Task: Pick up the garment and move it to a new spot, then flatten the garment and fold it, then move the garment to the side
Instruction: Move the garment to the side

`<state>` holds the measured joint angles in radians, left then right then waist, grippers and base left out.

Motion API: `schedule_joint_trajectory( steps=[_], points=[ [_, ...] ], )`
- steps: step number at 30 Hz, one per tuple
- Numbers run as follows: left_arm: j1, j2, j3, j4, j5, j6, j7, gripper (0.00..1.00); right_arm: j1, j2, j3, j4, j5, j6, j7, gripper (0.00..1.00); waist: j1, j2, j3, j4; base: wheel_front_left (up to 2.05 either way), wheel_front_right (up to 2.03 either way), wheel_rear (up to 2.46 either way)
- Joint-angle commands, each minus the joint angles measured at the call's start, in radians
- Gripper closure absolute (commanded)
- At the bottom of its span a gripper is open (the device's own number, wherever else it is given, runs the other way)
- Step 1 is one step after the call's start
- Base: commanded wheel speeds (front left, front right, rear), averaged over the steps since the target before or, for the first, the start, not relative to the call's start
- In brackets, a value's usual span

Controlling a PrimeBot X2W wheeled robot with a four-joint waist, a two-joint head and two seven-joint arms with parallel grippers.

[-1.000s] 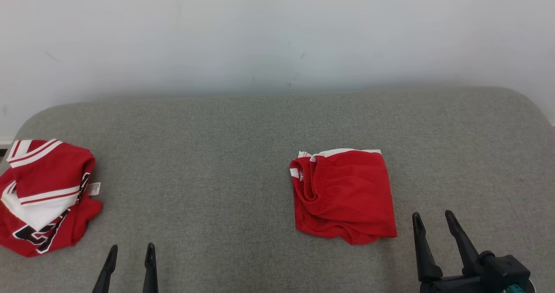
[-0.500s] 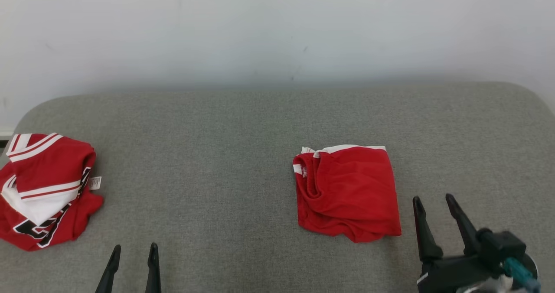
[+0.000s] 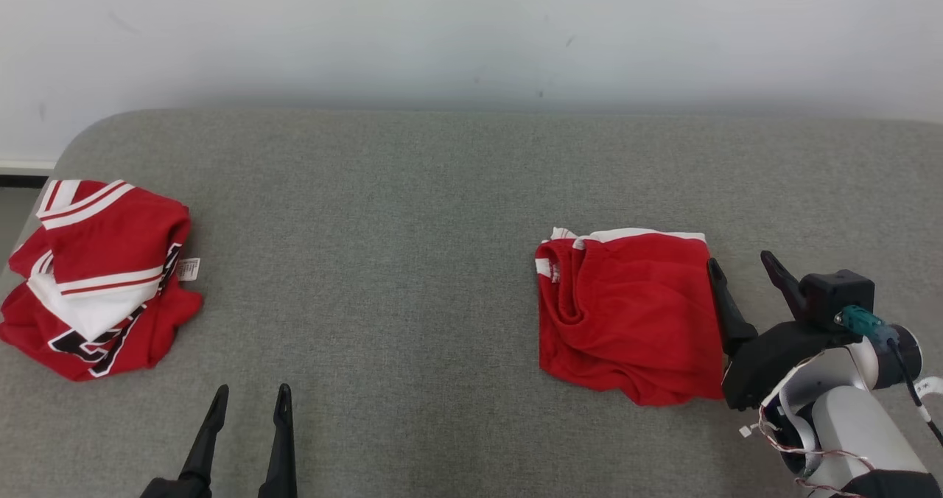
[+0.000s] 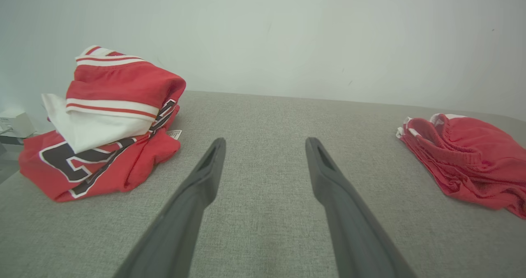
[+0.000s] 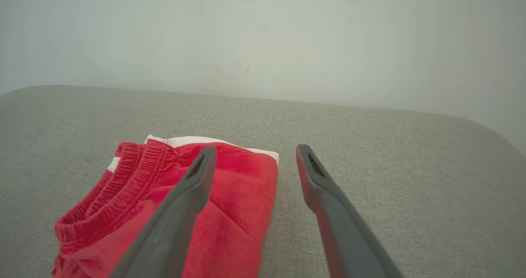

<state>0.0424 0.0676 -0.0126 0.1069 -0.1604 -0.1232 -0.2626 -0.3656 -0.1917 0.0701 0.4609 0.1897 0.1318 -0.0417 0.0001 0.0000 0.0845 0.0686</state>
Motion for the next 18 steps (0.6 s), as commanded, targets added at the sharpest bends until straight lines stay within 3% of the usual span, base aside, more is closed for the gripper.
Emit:
schedule_joint_trajectory(
  steps=[1,8,18],
  points=[
    [-0.016,-0.005,-0.003,0.003,0.005,0.000,-0.003,0.00,-0.029,-0.013,0.010,0.026,0.005,-0.003,0.005,0.00,-0.0001,0.0000,0.026,0.026,0.00,0.00,0.00],
    [-0.042,-0.011,-0.009,0.014,-0.001,-0.001,-0.003,0.00,-0.122,-0.041,0.030,0.187,0.027,-0.003,0.052,0.00,-0.0001,0.0000,0.054,0.047,0.00,0.00,0.00],
    [-0.072,-0.015,-0.008,0.024,-0.004,-0.003,-0.003,0.00,-0.187,-0.018,0.039,0.375,0.075,-0.003,0.065,0.00,-0.0001,0.0000,0.082,0.050,0.00,0.00,0.00]
  ],
)
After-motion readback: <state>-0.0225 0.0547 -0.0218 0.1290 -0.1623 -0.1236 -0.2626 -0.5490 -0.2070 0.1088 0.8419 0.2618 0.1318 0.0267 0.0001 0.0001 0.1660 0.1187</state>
